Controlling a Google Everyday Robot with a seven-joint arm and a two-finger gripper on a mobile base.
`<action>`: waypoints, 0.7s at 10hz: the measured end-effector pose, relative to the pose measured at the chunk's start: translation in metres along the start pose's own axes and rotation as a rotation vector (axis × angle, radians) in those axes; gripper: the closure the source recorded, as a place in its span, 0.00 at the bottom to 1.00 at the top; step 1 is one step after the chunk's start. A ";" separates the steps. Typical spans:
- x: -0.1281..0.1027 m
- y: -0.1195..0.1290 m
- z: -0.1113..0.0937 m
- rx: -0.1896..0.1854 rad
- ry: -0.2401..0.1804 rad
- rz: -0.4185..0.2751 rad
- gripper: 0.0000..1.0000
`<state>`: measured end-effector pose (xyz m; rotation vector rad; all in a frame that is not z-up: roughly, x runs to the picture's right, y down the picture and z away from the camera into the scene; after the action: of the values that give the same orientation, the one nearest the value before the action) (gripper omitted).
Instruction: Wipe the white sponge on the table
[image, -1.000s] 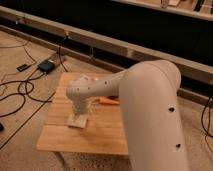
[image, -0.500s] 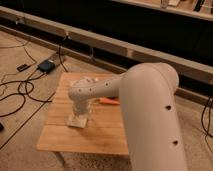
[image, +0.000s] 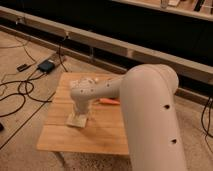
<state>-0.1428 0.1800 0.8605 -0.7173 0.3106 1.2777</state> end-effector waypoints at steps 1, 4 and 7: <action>0.000 -0.001 0.002 -0.004 0.000 0.002 0.35; -0.001 0.000 0.006 -0.014 0.002 0.007 0.53; -0.001 0.002 0.003 -0.021 0.005 0.008 0.85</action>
<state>-0.1455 0.1819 0.8628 -0.7381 0.3043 1.2883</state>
